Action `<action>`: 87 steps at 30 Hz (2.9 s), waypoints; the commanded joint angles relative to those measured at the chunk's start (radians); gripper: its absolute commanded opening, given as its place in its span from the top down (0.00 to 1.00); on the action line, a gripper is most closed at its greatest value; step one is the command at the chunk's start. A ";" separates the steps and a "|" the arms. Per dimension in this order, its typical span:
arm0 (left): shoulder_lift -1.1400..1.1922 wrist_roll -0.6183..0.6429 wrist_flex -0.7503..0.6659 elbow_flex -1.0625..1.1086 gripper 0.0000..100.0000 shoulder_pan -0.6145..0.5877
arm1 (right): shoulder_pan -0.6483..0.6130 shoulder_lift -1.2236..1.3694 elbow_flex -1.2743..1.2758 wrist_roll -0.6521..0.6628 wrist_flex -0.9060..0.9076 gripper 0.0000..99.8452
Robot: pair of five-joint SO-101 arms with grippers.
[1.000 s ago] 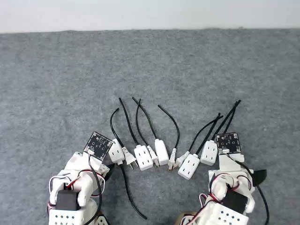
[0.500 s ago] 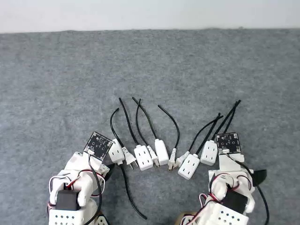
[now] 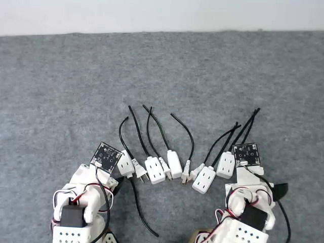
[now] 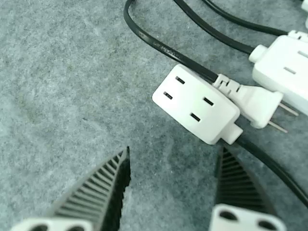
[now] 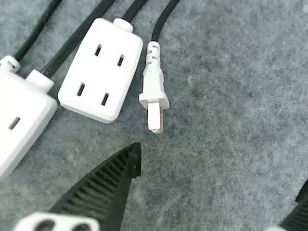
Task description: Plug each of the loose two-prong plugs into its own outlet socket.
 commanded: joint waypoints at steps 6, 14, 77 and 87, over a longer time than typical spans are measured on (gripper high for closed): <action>-0.017 -0.009 0.006 -0.005 0.73 0.066 | 0.008 -0.010 0.017 -0.011 -0.001 0.51; -0.017 -0.005 0.006 -0.005 0.73 0.261 | -0.087 -0.010 0.017 -0.012 0.005 0.51; 1.459 0.130 -0.281 -0.742 0.62 0.084 | -0.071 -0.001 0.015 -0.092 -0.085 0.51; 1.487 0.130 -0.281 -0.760 0.62 0.169 | -0.071 -0.001 0.015 -0.092 -0.085 0.51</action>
